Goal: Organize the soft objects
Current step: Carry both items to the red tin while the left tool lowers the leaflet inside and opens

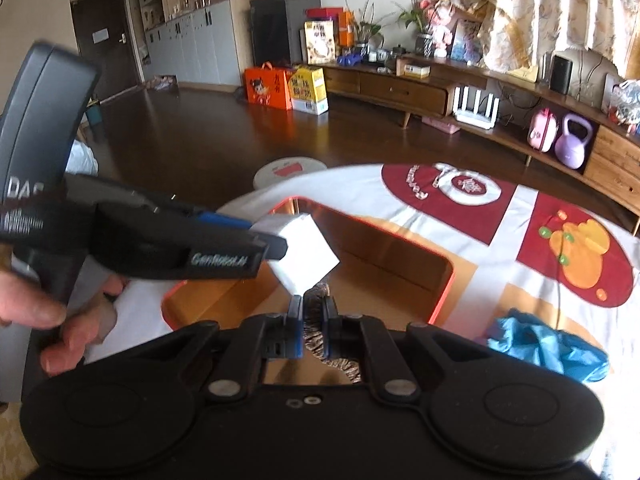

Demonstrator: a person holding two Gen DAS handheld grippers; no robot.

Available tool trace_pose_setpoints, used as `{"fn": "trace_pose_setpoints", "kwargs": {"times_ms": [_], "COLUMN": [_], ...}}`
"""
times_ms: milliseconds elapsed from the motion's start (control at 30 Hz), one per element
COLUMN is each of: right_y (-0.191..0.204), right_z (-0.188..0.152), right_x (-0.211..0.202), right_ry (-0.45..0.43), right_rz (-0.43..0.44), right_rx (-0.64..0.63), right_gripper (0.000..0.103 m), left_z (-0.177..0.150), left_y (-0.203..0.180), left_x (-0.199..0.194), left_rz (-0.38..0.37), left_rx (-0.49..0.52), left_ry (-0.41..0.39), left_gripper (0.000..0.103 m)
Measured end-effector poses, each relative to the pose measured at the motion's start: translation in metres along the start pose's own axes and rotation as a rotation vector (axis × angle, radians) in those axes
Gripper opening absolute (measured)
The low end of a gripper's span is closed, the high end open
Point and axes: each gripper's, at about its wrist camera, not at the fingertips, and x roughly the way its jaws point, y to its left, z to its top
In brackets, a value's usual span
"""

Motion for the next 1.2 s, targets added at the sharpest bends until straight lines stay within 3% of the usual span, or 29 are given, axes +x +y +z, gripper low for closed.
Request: {"fn": "trace_pose_setpoints", "kwargs": {"times_ms": [467,833,933,1000,1200], "right_y": [0.000,-0.002,-0.003,-0.004,-0.003], "right_z": [-0.016,-0.023,-0.024,-0.025,-0.025], "right_x": [0.037,0.042,0.043,0.043,0.040], "right_ry": [0.116,0.152,0.157,0.154,0.145], "right_rz": [0.010,0.003,0.008,0.008,0.012], "right_rx": [-0.021,-0.005,0.005,0.011,0.018], "right_gripper": [0.009,0.020,0.023,0.031,0.041], "left_z": [-0.001,-0.005,-0.007,-0.009,-0.011], "left_y": [-0.018,-0.024,-0.024,-0.024,-0.023], "left_x": [0.043,0.054,0.056,0.055,0.053], "left_rz": [-0.027,-0.017,-0.014,-0.021,-0.023], "left_rx": [0.072,0.094,0.089,0.089,0.074], "left_ry": [0.109,0.165,0.173,0.171,0.169], "left_gripper": [0.031,0.032,0.042,0.050,0.057]}}
